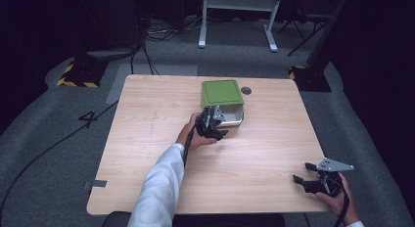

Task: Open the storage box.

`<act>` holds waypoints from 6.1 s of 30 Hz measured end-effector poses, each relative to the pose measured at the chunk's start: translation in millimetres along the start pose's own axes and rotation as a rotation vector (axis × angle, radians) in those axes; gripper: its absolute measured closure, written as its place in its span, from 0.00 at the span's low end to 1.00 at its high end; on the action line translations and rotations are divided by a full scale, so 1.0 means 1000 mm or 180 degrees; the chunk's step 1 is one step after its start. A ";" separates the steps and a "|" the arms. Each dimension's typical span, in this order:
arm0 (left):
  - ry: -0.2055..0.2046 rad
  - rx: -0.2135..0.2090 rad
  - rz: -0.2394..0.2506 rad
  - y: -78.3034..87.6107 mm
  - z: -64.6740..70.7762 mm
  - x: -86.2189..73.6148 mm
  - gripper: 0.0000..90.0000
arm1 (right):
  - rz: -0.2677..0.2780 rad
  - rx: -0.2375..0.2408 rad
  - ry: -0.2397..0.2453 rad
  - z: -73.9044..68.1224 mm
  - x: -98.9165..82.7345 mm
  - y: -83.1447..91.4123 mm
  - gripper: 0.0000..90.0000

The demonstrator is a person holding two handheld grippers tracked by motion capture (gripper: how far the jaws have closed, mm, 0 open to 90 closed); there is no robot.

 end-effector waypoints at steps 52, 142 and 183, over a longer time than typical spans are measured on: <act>-0.0132 -0.0328 0.0015 0.025 0.064 -0.019 0.74 | 0.0000 -0.0011 0.0004 0.000 -0.001 0.001 0.25; -0.0138 0.0498 -0.0045 0.142 0.030 -0.077 0.22 | -0.0005 -0.0005 -0.0015 0.000 -0.001 0.001 0.24; 0.0725 0.0726 -0.0503 0.155 -0.001 -0.202 0.21 | -0.0007 -0.0009 -0.0025 0.000 -0.001 0.001 0.24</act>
Point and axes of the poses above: each handheld gripper's, and its own axes: y roughly backward along the jaws, x roughly out of its top, z roughly to its right, the point moved 6 cm from there along -y, roughly forward along the jaws, and after that the axes turned 2 degrees about x, right-handed, at the moved point
